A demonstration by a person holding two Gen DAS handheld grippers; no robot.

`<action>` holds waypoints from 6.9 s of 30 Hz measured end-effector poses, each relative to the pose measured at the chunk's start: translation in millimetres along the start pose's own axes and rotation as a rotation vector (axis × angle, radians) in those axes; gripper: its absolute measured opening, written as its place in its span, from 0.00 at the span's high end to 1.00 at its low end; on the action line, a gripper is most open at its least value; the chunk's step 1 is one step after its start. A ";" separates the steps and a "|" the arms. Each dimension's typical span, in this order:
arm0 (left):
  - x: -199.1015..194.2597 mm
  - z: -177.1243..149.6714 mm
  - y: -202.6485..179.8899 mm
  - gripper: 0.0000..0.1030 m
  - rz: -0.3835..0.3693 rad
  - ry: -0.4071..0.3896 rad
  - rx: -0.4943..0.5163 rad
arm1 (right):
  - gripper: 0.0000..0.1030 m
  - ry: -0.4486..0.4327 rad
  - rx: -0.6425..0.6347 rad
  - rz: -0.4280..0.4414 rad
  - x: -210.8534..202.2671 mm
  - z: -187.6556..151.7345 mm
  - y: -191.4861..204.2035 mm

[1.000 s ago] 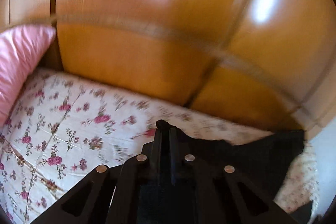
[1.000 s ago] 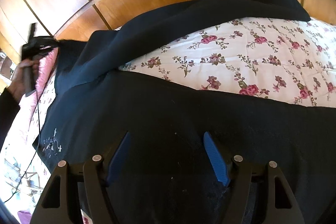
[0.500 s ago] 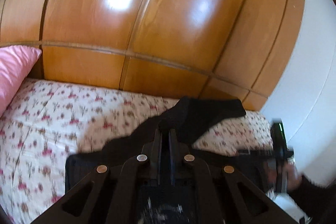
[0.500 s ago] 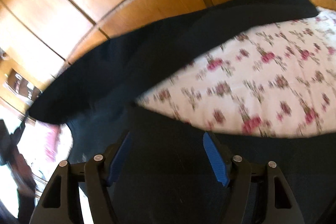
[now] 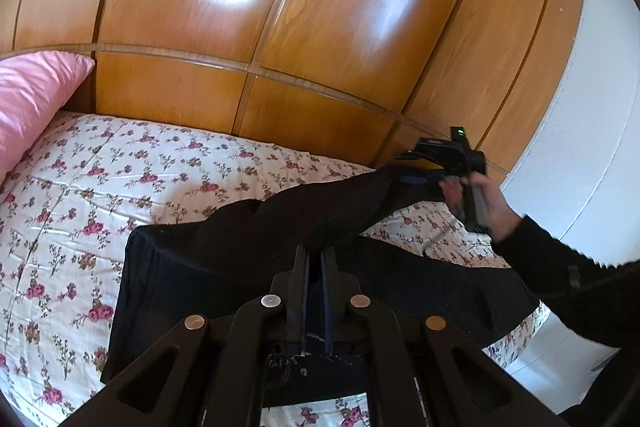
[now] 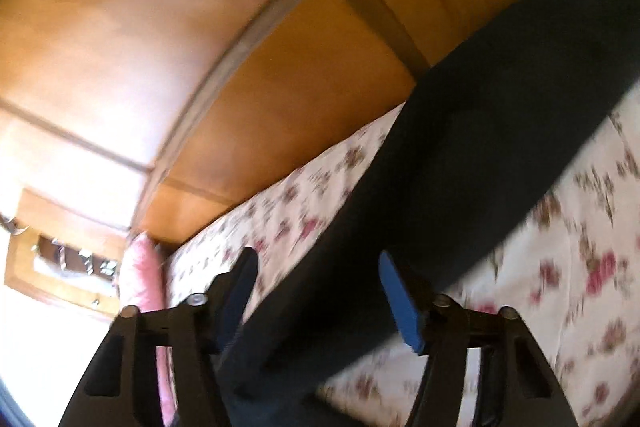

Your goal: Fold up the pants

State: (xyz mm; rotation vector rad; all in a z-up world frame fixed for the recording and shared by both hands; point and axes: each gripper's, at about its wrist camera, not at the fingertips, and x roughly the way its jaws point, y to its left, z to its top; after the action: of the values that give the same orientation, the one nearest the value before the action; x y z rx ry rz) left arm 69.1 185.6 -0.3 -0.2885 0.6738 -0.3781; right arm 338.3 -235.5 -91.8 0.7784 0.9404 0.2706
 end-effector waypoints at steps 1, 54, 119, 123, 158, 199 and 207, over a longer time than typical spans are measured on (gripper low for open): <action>0.1 0.0 1.6 0.96 0.002 0.002 -0.001 | 0.63 0.008 0.002 -0.036 9.4 6.9 -1.5; -36.7 -106.7 148.4 0.71 0.116 0.000 -0.838 | 0.94 0.104 -0.369 0.036 -119.8 -263.3 -89.0; 82.5 -92.1 -41.1 0.76 0.124 0.240 -0.168 | 0.86 0.055 -0.307 -0.704 -31.5 21.5 -109.4; 91.7 -93.1 -54.4 0.76 0.101 0.252 -0.134 | 0.94 -0.017 -0.298 -0.603 -72.9 15.9 -104.7; 132.4 -130.5 -198.4 0.75 -0.178 0.455 0.227 | 0.91 -0.465 0.421 -0.143 -368.3 -222.0 -348.0; 134.0 -141.3 -172.2 0.71 -0.226 0.503 0.060 | 0.70 -0.314 0.242 0.033 -367.6 -264.1 -279.6; 131.5 -139.1 -131.3 0.71 -0.260 0.460 -0.174 | 0.70 -0.144 0.240 0.176 -290.2 -280.9 -241.8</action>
State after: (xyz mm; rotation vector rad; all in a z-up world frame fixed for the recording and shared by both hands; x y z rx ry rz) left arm 40.8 -6.9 -126.6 -0.4638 1.1290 -0.6456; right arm -84.5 -423.4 -178.8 1.0896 0.7773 0.2539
